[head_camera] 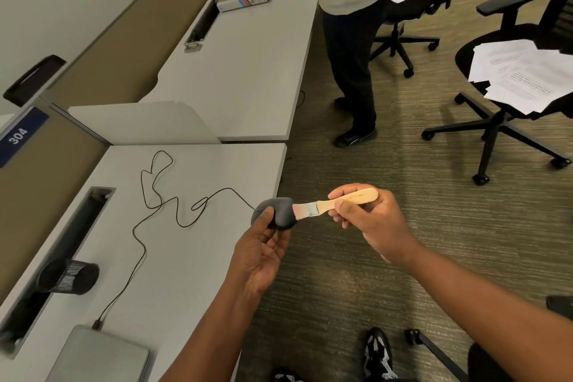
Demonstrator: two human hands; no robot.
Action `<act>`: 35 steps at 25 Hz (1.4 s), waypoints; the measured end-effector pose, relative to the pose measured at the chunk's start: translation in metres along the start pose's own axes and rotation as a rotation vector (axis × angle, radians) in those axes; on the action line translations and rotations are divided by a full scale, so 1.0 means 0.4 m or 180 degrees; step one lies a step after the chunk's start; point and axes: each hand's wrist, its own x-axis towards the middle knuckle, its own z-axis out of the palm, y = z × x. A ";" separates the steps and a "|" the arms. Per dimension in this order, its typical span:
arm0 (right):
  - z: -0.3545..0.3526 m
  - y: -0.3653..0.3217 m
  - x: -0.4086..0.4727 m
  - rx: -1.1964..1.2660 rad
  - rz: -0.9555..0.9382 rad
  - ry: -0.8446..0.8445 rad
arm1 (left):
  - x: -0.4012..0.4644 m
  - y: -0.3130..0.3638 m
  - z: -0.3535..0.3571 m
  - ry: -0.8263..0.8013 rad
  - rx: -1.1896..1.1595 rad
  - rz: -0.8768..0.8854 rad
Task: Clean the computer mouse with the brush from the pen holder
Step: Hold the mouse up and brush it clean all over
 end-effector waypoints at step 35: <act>0.003 -0.017 0.012 -0.0099 0.0242 -0.0865 | 0.017 0.009 -0.036 0.0111 0.0286 0.0094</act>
